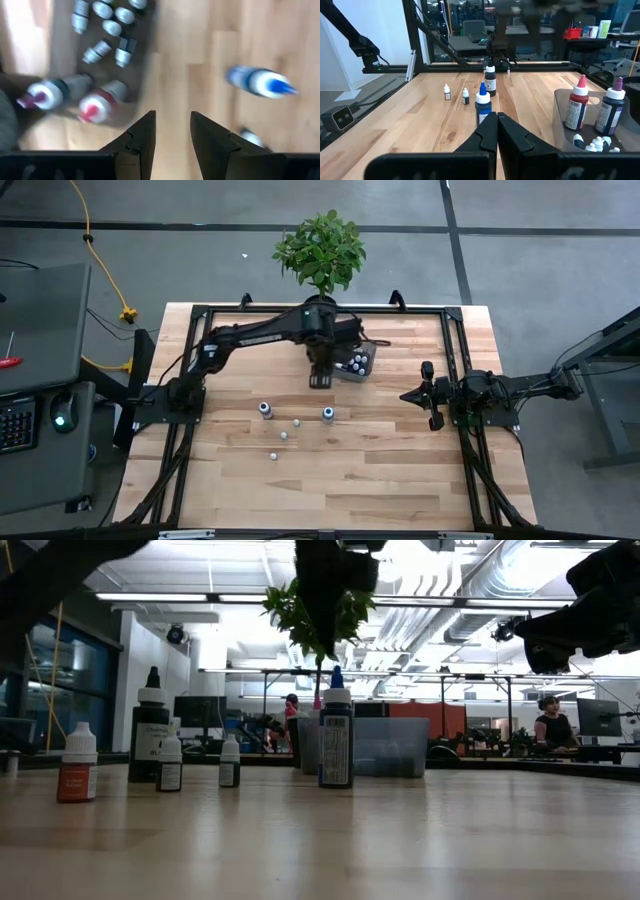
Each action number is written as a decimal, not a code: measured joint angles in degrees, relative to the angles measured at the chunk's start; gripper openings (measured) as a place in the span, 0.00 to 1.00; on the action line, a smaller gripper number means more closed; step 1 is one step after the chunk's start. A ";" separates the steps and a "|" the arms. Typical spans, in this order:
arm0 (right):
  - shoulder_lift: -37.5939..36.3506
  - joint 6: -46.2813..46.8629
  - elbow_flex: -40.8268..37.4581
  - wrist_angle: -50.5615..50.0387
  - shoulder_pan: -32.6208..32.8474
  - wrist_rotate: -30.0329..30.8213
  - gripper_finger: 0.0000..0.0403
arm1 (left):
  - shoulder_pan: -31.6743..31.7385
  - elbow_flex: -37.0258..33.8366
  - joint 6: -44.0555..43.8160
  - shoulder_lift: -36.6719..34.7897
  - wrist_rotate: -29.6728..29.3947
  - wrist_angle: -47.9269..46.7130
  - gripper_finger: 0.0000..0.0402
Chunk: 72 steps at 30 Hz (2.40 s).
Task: Pick & Place food coloring
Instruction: Put the big black food coloring bottle into the black bin
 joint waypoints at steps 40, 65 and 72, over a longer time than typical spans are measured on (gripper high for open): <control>0.01 -0.01 0.00 0.00 0.01 -0.01 0.01 | -19.11 -66.85 -26.41 -47.69 -2.72 14.95 0.29; 0.01 0.00 0.00 0.00 -0.01 0.01 0.01 | -19.07 -75.78 -15.66 -51.58 -11.18 25.39 0.65; 0.01 -0.01 0.00 0.00 0.00 -0.01 0.01 | -17.76 -75.82 -12.95 -51.55 -6.73 27.09 0.65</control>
